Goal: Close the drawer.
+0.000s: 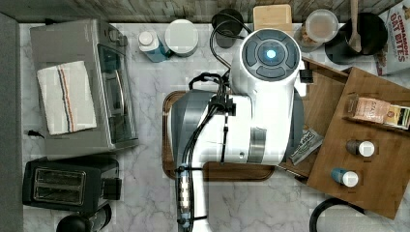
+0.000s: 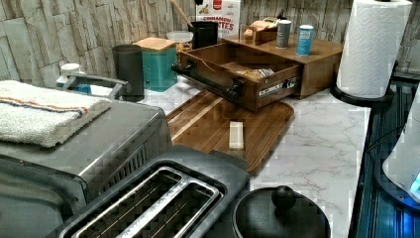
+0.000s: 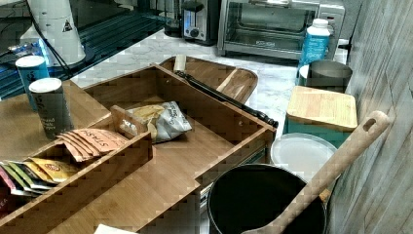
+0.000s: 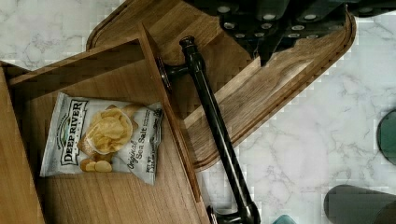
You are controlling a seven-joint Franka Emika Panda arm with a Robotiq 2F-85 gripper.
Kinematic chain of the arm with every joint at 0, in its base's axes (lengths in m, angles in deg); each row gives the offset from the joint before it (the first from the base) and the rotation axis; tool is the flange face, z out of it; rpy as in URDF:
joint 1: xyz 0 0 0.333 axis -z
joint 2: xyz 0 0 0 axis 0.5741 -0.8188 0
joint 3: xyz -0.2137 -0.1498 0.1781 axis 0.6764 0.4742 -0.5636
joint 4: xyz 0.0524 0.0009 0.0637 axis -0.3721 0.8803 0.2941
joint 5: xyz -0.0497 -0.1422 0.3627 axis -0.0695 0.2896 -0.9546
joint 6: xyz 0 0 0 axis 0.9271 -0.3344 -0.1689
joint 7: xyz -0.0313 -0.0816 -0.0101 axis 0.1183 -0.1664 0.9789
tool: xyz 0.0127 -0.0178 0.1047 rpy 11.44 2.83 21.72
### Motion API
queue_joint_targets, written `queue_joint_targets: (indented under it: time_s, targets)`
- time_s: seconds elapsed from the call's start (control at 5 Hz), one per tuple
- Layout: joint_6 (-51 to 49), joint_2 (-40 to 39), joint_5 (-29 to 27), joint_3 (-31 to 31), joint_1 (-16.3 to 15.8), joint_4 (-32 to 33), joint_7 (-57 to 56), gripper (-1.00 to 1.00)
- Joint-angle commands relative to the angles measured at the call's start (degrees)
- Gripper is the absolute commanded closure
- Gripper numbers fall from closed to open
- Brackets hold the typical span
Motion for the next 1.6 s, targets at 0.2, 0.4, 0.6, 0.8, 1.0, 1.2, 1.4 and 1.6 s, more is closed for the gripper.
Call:
queue_joint_targets:
  time_s: [0.2,0.4,0.6,0.8,1.0,1.2,1.4,1.6]
  targets:
    - [0.00,0.00,0.41,0.05,0.14,-0.35,-0.01,1.00]
    - [0.00,0.00,0.41,0.01,0.17,-0.36,-0.01,1.00]
    - [2.00,-3.64,2.44,-0.30,-0.26,-1.40,-1.19,1.00]
    - [2.80,-6.92,3.15,-0.45,-0.46,-3.43,-3.36,1.00]
    - [3.42,-10.01,3.15,-0.69,-0.46,-5.68,-5.27,1.00]
    - [8.83,-10.08,3.80,-1.22,-0.67,-3.51,-4.20,1.00]
    - [13.59,-10.17,3.93,-1.06,-1.63,-1.89,-1.77,1.00]
    - [15.54,-13.19,4.47,-0.95,-1.93,-3.98,-0.81,1.00]
